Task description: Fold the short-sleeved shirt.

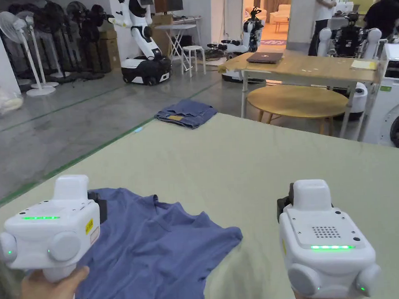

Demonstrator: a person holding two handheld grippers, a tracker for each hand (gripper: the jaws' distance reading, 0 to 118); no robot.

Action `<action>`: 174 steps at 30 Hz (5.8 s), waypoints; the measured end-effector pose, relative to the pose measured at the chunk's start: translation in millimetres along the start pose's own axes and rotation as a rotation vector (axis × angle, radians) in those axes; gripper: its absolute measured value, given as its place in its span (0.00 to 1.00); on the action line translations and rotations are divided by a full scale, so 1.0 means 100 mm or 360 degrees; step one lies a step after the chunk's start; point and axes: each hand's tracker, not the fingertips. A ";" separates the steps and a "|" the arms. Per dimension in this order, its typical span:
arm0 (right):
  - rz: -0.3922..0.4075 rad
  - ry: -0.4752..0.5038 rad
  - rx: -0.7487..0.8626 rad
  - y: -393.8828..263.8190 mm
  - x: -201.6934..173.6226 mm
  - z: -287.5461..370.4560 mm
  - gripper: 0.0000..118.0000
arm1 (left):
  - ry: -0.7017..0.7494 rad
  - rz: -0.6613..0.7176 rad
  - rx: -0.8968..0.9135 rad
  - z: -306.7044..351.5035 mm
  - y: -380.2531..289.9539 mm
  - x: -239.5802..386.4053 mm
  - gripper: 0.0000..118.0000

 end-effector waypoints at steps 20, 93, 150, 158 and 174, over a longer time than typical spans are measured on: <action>0.0057 0.0009 -0.0184 -0.25 -0.02 -0.08 0.00 | -0.0432 -0.0011 -0.1100 -1.43 -0.63 0.11 0.61; -0.0167 -0.0949 -0.0125 -0.43 3.15 1.98 0.00 | -0.1877 -0.0424 -0.0355 0.75 -0.10 4.92 0.48; -0.0354 -0.0819 -0.0674 -0.73 3.89 1.62 0.00 | -0.1114 -0.0680 -0.0645 -1.12 -0.21 4.23 0.00; -0.0457 -0.0653 -0.1100 -1.18 4.22 1.23 0.45 | -0.1122 -0.0498 -0.0515 -0.55 -0.11 3.53 0.00; -0.0631 -0.0559 -0.1196 -1.52 4.15 1.14 0.00 | -0.1079 -0.0433 -0.0574 -0.33 -0.25 3.22 0.00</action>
